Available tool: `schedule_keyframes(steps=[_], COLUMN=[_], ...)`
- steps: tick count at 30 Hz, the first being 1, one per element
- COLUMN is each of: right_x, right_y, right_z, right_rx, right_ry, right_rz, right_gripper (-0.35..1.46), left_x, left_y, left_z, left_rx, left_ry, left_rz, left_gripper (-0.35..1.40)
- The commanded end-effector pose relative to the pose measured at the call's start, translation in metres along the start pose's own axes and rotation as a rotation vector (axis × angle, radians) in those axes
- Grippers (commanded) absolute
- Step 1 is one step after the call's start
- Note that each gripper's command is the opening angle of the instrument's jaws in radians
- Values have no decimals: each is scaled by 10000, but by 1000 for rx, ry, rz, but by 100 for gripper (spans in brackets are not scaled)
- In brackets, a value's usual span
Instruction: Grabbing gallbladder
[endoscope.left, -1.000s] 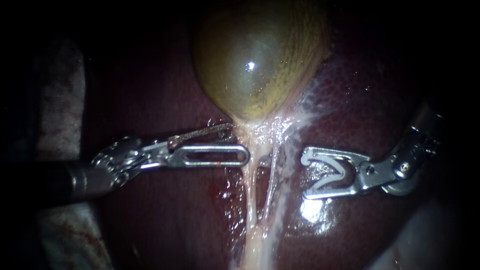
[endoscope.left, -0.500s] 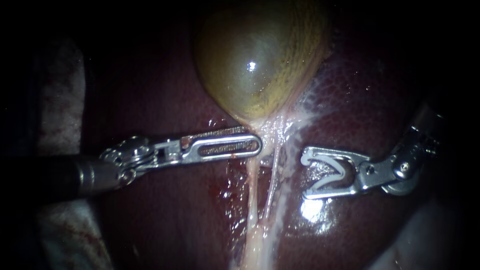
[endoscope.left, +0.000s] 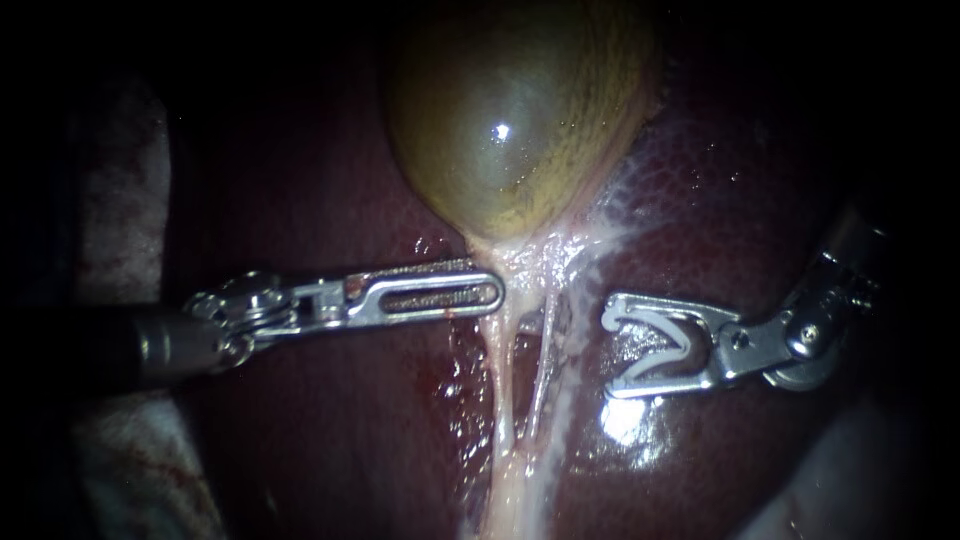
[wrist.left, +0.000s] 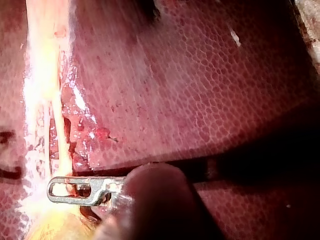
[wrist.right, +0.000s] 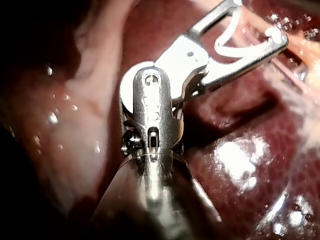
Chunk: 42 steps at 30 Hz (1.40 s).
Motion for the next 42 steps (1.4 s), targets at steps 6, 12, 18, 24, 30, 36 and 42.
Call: schedule_keyframes(steps=[6, 12, 18, 24, 30, 36, 42], right_x=[0, 0, 0, 0, 0, 0, -1], right_y=[0, 0, 0, 0, 0, 0, 0], right_z=[0, 0, 0, 1, 1, 1, 2], right_rx=[1, 1, 1, 1, 1, 1, 0], right_ry=[0, 0, 0, 0, 0, 0, 0], right_rz=[-1, -1, -1, -1, -1, -1, -2], right_gripper=[60, 60, 60, 60, 60, 60, 60], left_x=[-7, -12, -13, -10, -7, -5, -6], left_y=[-4, -8, -6, -3, 0, -2, -4], left_z=[9, 16, 24, 33, 38, 37, 33], left_rx=[24, 40, 44, 47, 49, 49, 45], left_ry=[9, 1, -3, -3, 0, 0, -2], left_rz=[-21, -40, -41, -44, -65, -64, -98], left_gripper=[48, 51, 51, 46, 29, 0, -32])
